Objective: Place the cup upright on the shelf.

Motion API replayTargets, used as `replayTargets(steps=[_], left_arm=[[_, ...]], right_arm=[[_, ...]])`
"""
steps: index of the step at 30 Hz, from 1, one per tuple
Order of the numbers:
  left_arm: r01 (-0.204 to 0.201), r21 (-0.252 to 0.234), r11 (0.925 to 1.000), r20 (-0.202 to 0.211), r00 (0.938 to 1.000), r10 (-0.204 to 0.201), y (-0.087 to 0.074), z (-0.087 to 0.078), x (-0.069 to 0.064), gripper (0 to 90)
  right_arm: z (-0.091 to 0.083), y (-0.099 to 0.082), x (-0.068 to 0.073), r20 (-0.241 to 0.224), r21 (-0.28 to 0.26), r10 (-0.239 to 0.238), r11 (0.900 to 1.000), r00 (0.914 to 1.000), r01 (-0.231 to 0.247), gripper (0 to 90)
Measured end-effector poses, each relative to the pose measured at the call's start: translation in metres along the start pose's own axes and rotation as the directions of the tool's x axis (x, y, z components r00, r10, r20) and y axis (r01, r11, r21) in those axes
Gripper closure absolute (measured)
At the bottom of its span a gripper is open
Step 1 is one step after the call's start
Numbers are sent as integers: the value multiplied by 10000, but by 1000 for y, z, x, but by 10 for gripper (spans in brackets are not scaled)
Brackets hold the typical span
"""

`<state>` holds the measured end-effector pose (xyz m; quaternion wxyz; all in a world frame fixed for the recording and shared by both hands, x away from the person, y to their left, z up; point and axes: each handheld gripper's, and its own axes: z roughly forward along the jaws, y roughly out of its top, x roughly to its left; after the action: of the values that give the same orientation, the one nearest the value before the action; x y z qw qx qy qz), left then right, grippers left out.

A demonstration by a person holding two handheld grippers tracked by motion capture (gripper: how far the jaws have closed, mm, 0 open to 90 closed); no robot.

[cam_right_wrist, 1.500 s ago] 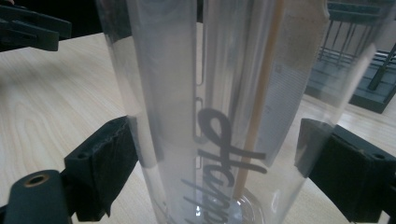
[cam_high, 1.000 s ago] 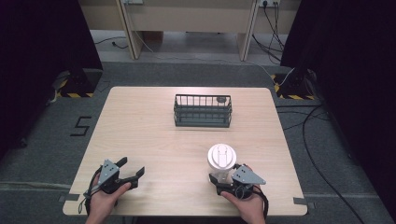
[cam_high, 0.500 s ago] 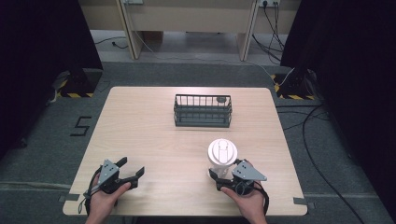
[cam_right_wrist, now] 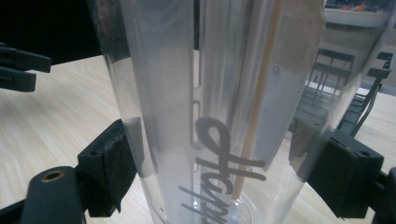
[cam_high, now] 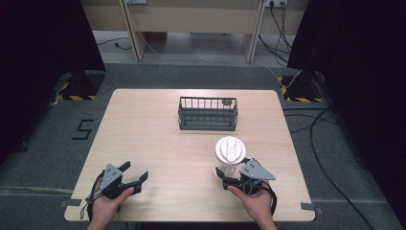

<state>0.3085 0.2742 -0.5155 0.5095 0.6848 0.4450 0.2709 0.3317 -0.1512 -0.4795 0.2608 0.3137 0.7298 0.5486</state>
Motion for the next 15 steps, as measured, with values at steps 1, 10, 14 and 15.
replayTargets(steps=[1, 10, 14, 15], left_arm=[[0, 0, 10000, 0, 10000, 0, 0, 0, 0, 164], [11, -6, 10000, 2, 10000, -11, 0, 0, 0, 164], [14, -12, 10000, 0, 10000, -14, 0, 0, 0, 164], [14, -11, 10000, -2, 10000, -14, 0, 0, 0, 164]], right_arm=[[0, 0, 0, 0, 0, 0, 10000, 10000, 0, 184], [6, 11, -6, 177, -122, -56, 9999, 9998, 58, 184], [8, 15, -10, 261, -179, -42, 9998, 9997, 47, 184], [9, 17, -12, 363, -199, -53, 9998, 9993, 60, 184]])
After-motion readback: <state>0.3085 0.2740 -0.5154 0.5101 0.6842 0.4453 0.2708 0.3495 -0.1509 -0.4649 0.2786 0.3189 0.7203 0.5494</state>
